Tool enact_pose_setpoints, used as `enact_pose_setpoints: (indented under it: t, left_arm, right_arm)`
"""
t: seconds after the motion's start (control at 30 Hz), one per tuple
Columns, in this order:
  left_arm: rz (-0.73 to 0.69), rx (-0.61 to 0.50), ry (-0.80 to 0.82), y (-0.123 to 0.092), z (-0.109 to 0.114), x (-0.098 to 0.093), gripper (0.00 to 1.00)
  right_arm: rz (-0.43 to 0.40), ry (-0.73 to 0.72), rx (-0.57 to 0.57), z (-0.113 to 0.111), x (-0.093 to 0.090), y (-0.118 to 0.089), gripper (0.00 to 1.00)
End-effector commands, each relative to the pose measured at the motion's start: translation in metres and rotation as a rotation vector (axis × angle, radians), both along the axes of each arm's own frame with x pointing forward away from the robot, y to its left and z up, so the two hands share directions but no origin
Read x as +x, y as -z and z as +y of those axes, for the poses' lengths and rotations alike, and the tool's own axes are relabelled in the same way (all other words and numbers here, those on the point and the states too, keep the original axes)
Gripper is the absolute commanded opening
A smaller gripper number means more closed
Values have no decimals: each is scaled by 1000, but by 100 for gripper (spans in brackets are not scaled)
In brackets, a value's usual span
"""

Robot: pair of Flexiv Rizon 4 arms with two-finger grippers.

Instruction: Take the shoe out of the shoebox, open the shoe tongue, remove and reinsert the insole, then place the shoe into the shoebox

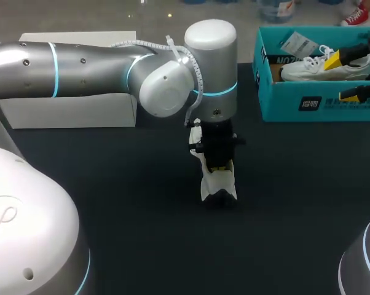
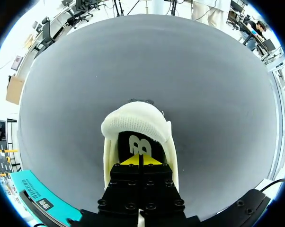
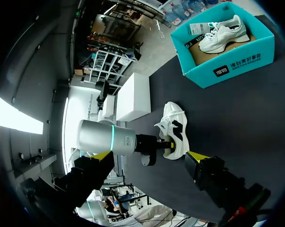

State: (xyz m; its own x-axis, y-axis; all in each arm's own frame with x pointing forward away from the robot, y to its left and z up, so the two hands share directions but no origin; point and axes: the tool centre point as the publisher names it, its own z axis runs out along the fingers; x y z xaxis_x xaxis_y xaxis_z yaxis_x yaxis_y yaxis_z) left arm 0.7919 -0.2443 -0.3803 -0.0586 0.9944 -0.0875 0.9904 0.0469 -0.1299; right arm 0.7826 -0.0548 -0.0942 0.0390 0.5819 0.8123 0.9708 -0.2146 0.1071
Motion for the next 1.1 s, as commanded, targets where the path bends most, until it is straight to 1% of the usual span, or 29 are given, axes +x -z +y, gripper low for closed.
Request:
enact_pose_setpoints:
  t: [0.03, 0.2, 0.37, 0.53, 0.63, 0.8, 0.9, 1.0, 1.1]
  left_arm:
    - [17, 12, 11, 9, -1, 6, 0]
    - [27, 14, 11, 20, -3, 7, 0]
    - [9, 21, 22, 29, -5, 3, 0]
    - [-2, 31, 22, 34, -4, 3, 0]
    - [-13, 38, 18, 31, -3, 5, 0]
    - [18, -3, 20, 8, -1, 3, 0]
    - [51, -20, 36, -1, -1, -1, 0]
    - [104, -23, 57, -2, -3, -6, 0]
    - [125, -17, 68, 6, -5, -10, 0]
  right_arm:
    - [1, 2, -3, 1, 0, 1, 100]
    - [1, 2, -3, 1, 0, 1, 100]
    - [1, 2, -3, 1, 0, 1, 100]
    - [1, 2, -3, 1, 0, 1, 100]
    - [1, 2, -3, 1, 0, 1, 100]
    - [1, 2, -3, 1, 0, 1, 100]
    - [1, 2, -3, 1, 0, 1, 100]
    - [1, 2, -3, 1, 0, 1, 100]
    - [1, 2, -3, 1, 0, 1, 100]
